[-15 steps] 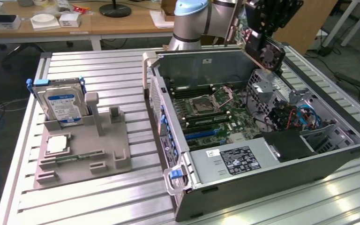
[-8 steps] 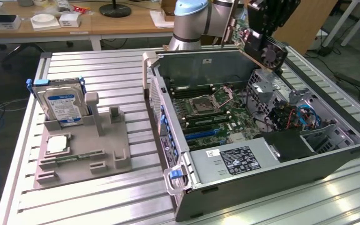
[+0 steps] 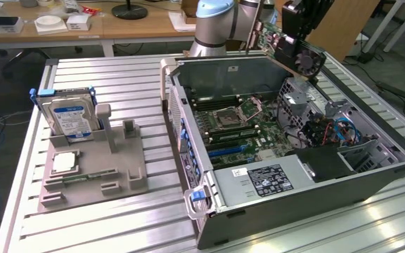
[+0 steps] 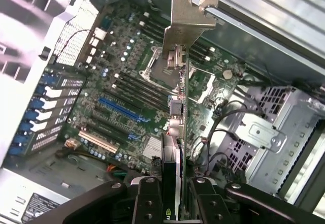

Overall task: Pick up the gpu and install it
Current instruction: 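Insert the gpu into the slot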

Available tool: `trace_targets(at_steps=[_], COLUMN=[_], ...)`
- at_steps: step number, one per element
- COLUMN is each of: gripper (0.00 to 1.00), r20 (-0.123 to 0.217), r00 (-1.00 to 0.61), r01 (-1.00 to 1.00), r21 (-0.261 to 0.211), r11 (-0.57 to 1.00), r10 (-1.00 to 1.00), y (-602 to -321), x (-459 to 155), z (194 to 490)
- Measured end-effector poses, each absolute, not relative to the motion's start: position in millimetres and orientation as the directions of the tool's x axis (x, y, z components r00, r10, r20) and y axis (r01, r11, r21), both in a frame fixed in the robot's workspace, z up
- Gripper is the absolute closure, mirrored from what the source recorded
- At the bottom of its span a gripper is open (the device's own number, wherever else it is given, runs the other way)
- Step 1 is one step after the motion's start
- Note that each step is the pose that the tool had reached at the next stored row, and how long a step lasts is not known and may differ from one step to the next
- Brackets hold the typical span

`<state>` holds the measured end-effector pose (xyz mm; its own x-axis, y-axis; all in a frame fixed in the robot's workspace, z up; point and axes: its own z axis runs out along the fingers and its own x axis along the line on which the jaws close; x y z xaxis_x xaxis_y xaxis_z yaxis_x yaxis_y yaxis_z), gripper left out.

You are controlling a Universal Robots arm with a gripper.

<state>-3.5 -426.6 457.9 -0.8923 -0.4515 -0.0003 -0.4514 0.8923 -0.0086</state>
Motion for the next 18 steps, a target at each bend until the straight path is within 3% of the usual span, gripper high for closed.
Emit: trace_targets(at_steps=[18], gripper=[0.73], r20=[-0.001], r00=[-0.757], r01=[-0.654], r21=[-0.008], r11=[0.757], r10=[-0.654], y=[-426.6], x=[-3.5], z=[457.9])
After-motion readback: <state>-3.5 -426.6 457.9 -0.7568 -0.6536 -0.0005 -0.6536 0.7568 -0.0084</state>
